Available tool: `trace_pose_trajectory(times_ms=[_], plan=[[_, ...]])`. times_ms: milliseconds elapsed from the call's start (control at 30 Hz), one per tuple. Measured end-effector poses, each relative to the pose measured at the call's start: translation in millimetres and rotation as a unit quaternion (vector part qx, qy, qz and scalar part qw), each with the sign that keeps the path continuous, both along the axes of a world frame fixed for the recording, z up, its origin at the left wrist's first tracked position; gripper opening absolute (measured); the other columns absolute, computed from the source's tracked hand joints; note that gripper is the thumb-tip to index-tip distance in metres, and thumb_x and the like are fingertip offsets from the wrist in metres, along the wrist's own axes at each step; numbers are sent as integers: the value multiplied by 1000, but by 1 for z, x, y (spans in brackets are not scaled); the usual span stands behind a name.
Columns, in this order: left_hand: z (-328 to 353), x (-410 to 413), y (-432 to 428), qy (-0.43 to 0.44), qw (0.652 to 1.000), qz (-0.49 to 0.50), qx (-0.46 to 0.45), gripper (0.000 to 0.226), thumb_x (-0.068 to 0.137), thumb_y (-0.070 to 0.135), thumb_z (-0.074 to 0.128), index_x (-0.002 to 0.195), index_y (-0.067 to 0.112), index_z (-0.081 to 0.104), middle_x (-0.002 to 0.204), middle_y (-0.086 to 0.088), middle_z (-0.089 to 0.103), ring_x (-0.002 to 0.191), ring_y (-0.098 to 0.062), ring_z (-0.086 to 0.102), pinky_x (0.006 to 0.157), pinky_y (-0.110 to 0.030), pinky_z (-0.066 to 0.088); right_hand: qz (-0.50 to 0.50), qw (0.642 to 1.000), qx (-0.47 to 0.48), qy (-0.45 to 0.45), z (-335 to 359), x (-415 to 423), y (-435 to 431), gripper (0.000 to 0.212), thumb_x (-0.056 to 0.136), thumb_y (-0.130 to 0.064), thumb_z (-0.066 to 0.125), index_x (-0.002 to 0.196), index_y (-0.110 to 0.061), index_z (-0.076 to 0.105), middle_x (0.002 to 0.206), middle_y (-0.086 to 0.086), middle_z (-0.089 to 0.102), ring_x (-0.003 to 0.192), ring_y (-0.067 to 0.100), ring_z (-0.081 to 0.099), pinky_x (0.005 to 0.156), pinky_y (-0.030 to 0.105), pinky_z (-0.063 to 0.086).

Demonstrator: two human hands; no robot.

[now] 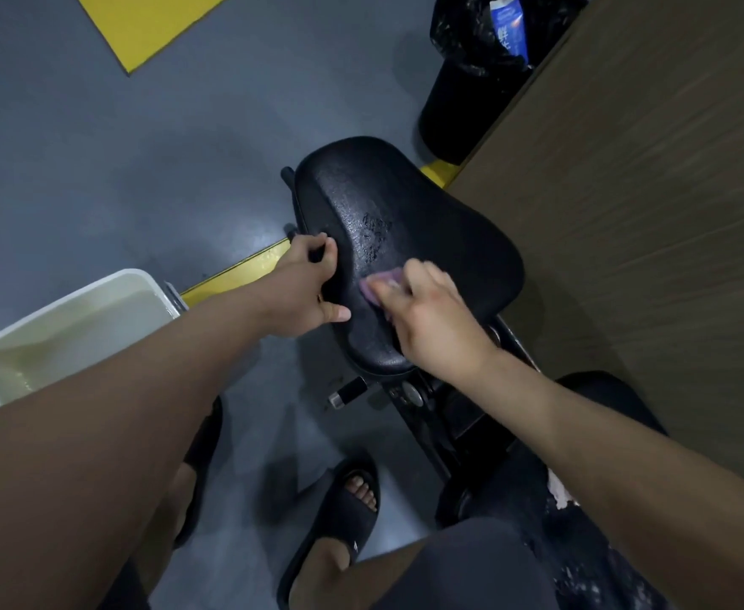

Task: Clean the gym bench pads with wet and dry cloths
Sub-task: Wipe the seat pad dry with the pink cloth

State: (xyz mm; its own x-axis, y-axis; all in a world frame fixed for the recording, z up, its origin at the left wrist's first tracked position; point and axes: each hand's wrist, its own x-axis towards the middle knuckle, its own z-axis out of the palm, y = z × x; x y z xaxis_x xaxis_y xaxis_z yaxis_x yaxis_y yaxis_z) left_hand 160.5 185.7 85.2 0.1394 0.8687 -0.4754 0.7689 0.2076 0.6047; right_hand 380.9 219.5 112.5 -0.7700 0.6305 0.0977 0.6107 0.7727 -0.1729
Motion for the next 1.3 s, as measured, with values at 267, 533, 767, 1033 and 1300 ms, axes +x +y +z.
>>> trace_pose_trajectory(times_ms=[267,533,767,1033,1300], plan=[[0,2,-1,5,1000,11,14,102,93,44,70,162,6,5,165,-7,-7,157,-23,4,125,-26,15,-158,987,15,21,-7,-25,75,27,89,-8,59,111,-17,71,95,7,53,88,36,55,80,41,48],[-1,3,1,3,1000,24,13,104,92,44,70,162,8,3,164,-2,-6,156,-21,6,124,-25,15,52,999,9,12,-1,-19,57,32,96,-17,57,123,-26,71,93,-5,35,85,21,41,74,29,29],[1,2,0,14,999,30,35,108,87,47,75,162,8,7,161,2,1,151,-21,23,122,-28,25,-11,1000,-5,6,-5,-44,60,31,91,-9,57,115,-20,72,98,8,54,90,31,50,78,38,45],[0,-1,0,14,997,43,60,113,80,46,82,162,7,14,159,-1,10,143,-20,38,118,-35,34,-5,1000,-1,10,0,-36,81,30,95,-14,56,116,-29,72,92,-4,36,86,19,40,76,34,42],[30,-24,-4,65,995,64,25,51,95,22,67,144,14,54,149,-14,43,134,-30,47,106,-28,36,33,998,-50,22,-1,-48,31,34,94,-10,57,121,-22,72,103,3,51,92,18,39,71,30,39]])
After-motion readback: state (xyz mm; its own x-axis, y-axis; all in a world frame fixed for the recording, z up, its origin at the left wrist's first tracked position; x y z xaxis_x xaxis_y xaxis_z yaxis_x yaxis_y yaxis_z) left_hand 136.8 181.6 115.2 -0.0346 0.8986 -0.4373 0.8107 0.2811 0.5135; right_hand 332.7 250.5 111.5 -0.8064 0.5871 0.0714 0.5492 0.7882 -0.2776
